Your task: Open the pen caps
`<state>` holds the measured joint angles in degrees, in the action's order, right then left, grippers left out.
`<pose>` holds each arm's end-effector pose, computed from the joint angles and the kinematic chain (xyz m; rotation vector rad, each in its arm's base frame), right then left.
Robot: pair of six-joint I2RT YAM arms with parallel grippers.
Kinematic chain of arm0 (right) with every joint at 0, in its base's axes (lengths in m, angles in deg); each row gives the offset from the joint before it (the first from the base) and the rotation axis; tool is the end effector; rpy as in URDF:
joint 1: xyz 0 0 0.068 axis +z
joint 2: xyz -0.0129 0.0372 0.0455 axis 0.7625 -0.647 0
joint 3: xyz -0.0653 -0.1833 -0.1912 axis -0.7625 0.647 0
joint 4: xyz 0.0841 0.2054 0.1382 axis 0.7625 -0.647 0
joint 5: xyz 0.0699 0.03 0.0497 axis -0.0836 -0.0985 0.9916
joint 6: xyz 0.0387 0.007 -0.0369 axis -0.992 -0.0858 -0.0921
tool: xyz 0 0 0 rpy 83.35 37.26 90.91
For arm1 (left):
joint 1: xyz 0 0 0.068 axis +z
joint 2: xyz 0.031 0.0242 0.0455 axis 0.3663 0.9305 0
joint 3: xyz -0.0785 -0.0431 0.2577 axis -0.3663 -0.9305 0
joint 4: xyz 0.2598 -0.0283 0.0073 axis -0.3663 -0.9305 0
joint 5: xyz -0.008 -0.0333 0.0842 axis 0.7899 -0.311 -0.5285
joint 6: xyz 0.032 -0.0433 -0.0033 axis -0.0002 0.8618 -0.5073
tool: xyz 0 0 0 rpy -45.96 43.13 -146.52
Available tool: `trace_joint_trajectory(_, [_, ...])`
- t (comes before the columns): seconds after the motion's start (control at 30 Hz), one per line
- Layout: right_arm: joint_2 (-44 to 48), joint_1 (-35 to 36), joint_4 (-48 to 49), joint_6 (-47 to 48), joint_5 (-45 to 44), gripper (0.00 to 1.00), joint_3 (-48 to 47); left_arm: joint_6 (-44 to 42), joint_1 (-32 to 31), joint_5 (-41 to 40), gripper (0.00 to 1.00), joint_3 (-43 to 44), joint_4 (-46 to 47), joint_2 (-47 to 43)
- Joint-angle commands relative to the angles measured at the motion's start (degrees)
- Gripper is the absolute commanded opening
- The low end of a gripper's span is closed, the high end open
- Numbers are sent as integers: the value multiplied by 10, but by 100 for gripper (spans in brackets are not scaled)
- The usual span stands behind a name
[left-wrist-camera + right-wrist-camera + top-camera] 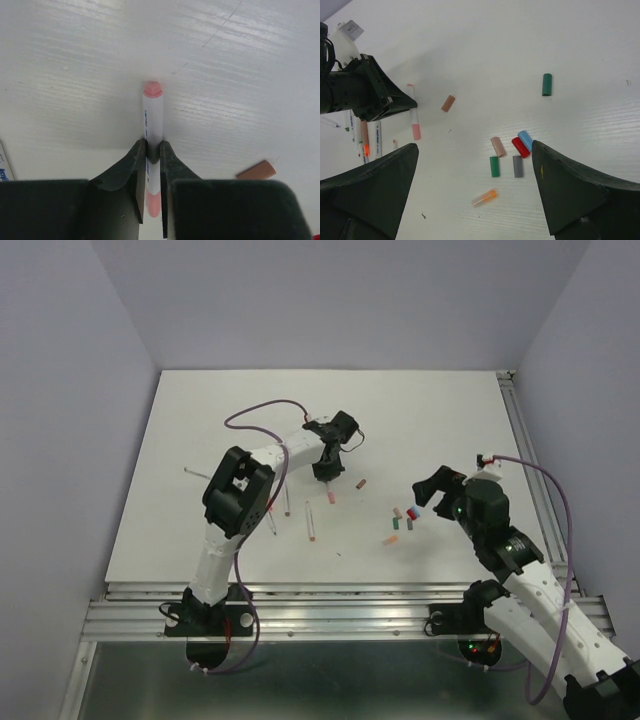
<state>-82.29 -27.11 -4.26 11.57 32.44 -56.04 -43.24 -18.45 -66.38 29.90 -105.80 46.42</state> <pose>0.1474 0.0532 0.2562 0.3661 1.9589 0.4570 0.3565 -0.2880 0.1700 -0.2199 2.6458 -0.1938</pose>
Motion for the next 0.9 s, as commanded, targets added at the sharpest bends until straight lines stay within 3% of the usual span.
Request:
trace_joint_trajectory(0.0, [12, 0, 5, 6, -16, 100, -2, 4, 4, 29, 4, -41, 32, 8])
trace_joint_trajectory(0.03, [12, 0, 4, 6, -17, 100, -2, 1, 5, 28, 0, -45, 34, 5])
trace_joint_trajectory(0.27, [32, 0, 33, 37, 62, 100, 16, -20, 7, 25, 0, -54, 77, -88])
trace_joint_trajectory(0.63, [36, 0, 158, 47, 352, 100, 46, 12, -1, 88, 0, -281, 261, -387])
trace_joint_trajectory(0.87, [-63, 10, 308, -15, 463, 100, 23, 55, -32, 64, 0, -367, 308, -504])
